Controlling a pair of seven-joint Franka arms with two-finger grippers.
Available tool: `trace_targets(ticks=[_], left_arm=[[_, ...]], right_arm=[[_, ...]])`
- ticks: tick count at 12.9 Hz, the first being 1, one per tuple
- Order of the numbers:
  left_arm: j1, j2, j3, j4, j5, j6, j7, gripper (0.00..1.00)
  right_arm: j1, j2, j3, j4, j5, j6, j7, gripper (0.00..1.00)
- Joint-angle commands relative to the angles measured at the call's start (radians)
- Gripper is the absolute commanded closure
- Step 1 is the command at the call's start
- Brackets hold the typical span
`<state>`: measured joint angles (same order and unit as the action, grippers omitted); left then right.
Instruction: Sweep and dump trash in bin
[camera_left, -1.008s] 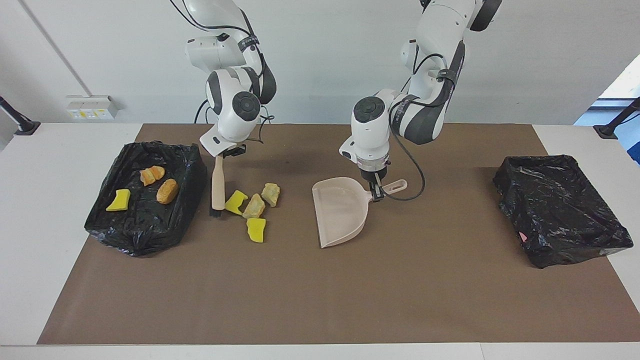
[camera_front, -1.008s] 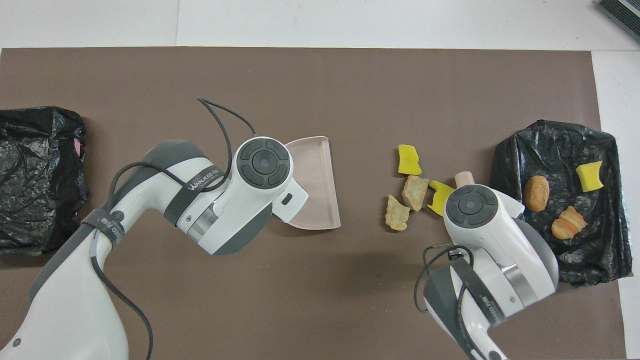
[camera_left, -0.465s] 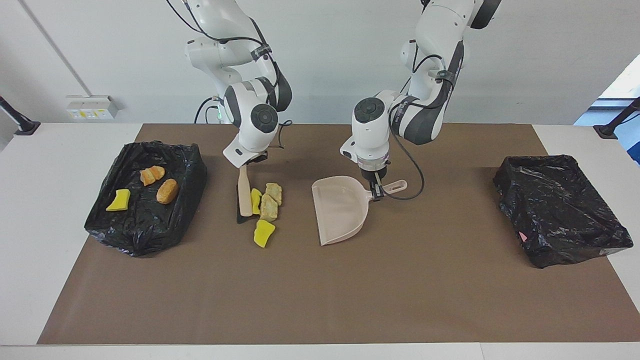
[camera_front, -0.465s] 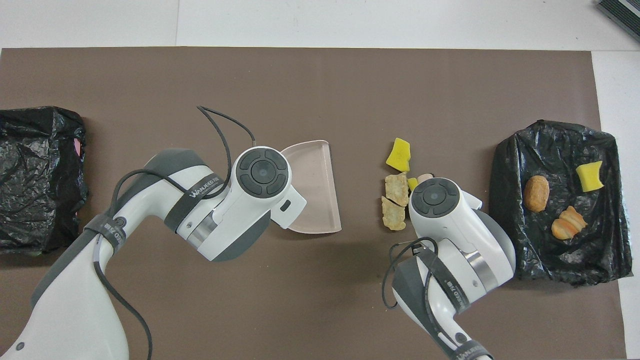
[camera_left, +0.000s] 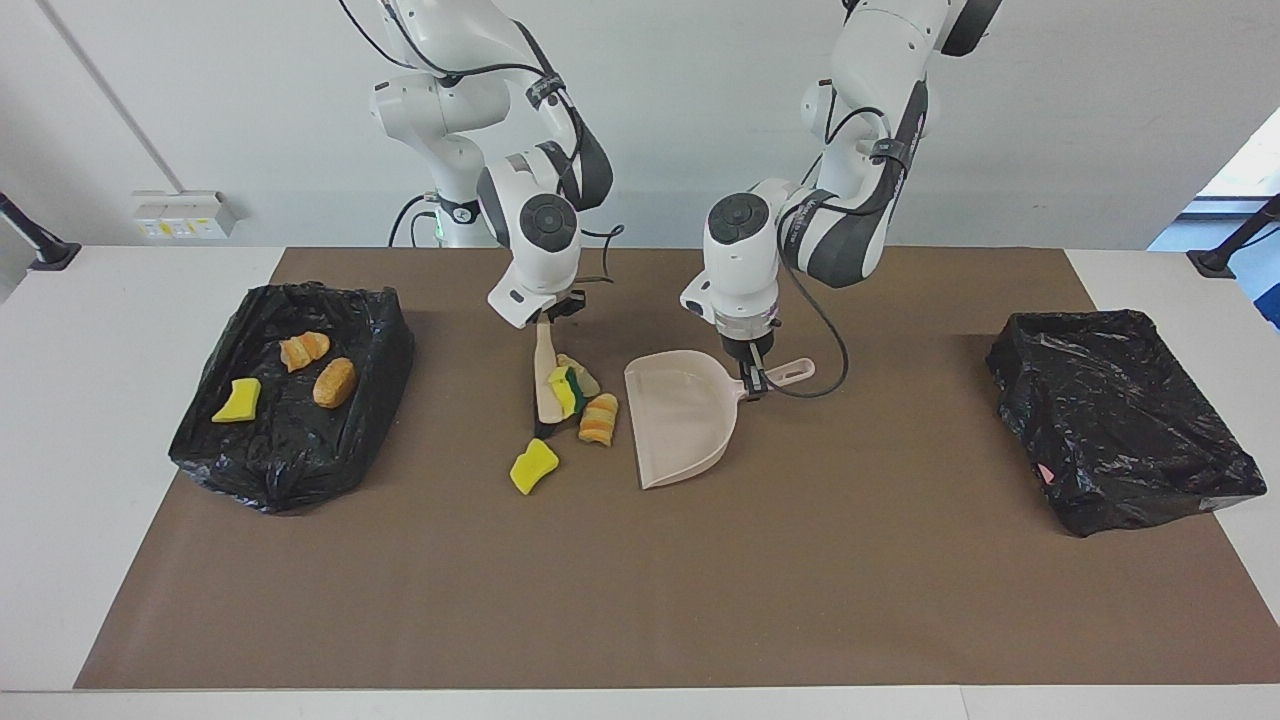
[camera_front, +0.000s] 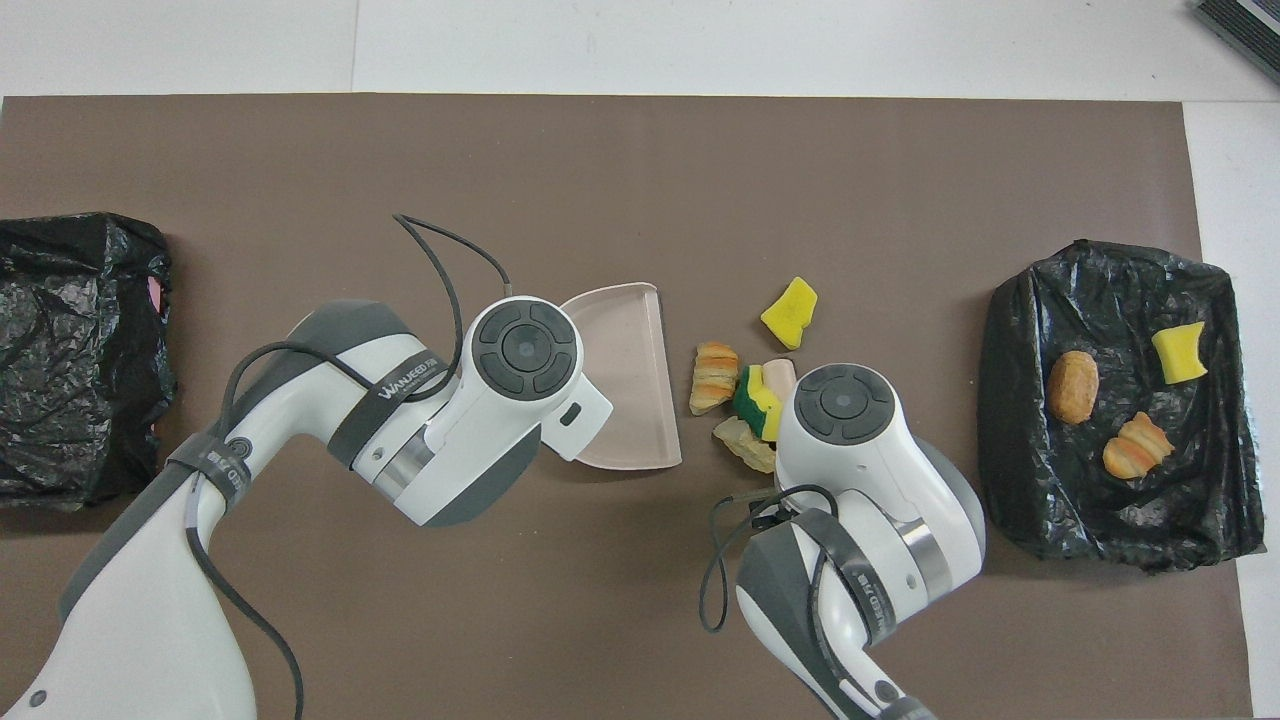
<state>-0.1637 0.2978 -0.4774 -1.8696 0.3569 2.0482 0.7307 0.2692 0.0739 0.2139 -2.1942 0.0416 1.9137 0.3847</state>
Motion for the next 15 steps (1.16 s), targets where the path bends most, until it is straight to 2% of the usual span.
trace_targets(ticks=[1, 5, 9, 11, 13, 15], left_arm=[[0.009, -0.039, -0.001, -0.051, 0.004, 0.021, -0.004, 1.00], [0.009, -0.040, -0.001, -0.054, 0.004, 0.021, -0.017, 1.00], [0.009, -0.040, -0.001, -0.054, 0.004, 0.020, -0.019, 1.00], [0.009, -0.040, -0.001, -0.054, 0.004, 0.020, -0.019, 1.00], [0.010, -0.040, -0.001, -0.054, 0.004, 0.021, -0.019, 1.00], [0.010, -0.042, -0.001, -0.060, 0.004, 0.020, -0.019, 1.00]], right_arm=[[0.019, 0.015, 0.002, 0.008, 0.124, 0.051, -0.041, 1.00], [0.050, 0.032, 0.002, 0.022, 0.328, 0.129, -0.041, 1.00], [0.070, 0.086, 0.004, 0.141, 0.486, 0.128, -0.018, 1.00], [0.071, 0.080, 0.004, 0.166, 0.486, 0.093, -0.007, 1.00], [0.065, 0.058, -0.008, 0.194, 0.465, 0.006, -0.007, 1.00], [0.042, 0.035, -0.018, 0.244, 0.360, -0.115, -0.001, 1.00]])
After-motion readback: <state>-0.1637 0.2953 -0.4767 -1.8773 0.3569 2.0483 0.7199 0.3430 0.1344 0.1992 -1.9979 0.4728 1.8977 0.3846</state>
